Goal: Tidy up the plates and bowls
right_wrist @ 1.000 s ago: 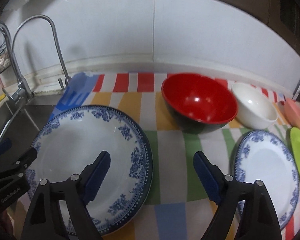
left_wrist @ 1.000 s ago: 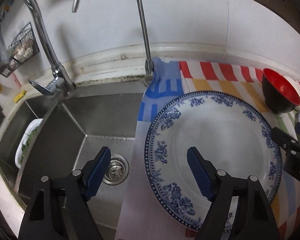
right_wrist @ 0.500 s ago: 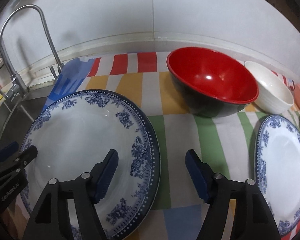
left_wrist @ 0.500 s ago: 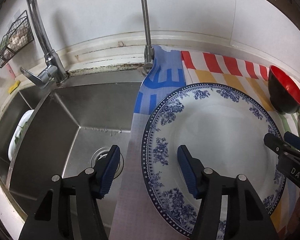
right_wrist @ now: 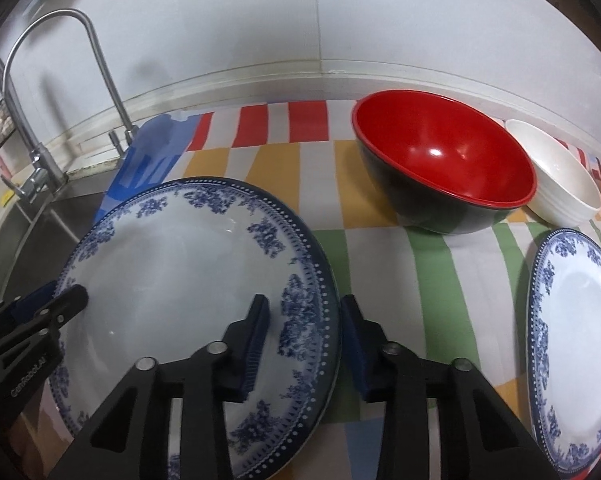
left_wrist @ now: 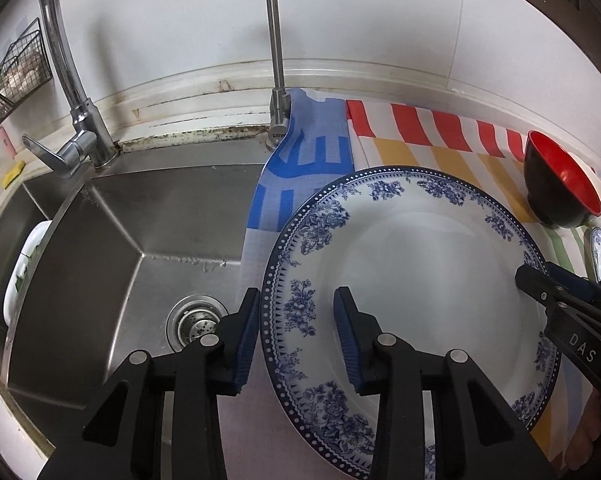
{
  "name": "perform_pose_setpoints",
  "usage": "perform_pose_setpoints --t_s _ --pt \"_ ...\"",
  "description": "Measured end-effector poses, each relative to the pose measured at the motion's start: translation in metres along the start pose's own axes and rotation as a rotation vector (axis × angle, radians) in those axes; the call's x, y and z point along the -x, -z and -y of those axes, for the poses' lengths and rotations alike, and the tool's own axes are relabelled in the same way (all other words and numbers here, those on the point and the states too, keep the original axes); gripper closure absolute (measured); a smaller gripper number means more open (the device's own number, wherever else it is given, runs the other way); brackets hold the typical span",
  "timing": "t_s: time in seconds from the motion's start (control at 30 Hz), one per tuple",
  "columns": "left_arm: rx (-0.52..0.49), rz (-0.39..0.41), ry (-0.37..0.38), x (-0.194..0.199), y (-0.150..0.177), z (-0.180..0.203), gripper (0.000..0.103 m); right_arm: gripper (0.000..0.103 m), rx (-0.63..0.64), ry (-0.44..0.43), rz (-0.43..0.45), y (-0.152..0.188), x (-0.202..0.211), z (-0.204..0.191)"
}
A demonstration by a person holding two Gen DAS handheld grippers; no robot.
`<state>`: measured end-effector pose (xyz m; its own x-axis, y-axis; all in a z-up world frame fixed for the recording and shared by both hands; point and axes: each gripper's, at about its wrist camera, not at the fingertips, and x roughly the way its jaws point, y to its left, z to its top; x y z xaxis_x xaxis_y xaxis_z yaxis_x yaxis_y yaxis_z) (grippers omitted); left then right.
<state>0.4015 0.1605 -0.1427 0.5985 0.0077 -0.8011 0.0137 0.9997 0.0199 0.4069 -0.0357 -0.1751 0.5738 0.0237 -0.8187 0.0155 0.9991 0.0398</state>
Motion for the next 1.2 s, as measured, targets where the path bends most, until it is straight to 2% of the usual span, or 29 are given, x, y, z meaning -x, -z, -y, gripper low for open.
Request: perform_pose_setpoints --t_s 0.5,0.9,1.2 --pt "0.014 0.002 0.000 0.015 0.010 0.001 0.067 0.069 0.011 0.011 0.004 0.000 0.013 -0.002" --pt "0.009 0.046 0.004 0.060 0.030 0.021 0.067 0.069 0.021 0.012 0.042 0.013 0.058 0.013" --pt "0.012 0.062 -0.016 0.098 0.057 0.043 0.067 0.069 0.032 -0.006 0.058 0.034 0.094 0.032"
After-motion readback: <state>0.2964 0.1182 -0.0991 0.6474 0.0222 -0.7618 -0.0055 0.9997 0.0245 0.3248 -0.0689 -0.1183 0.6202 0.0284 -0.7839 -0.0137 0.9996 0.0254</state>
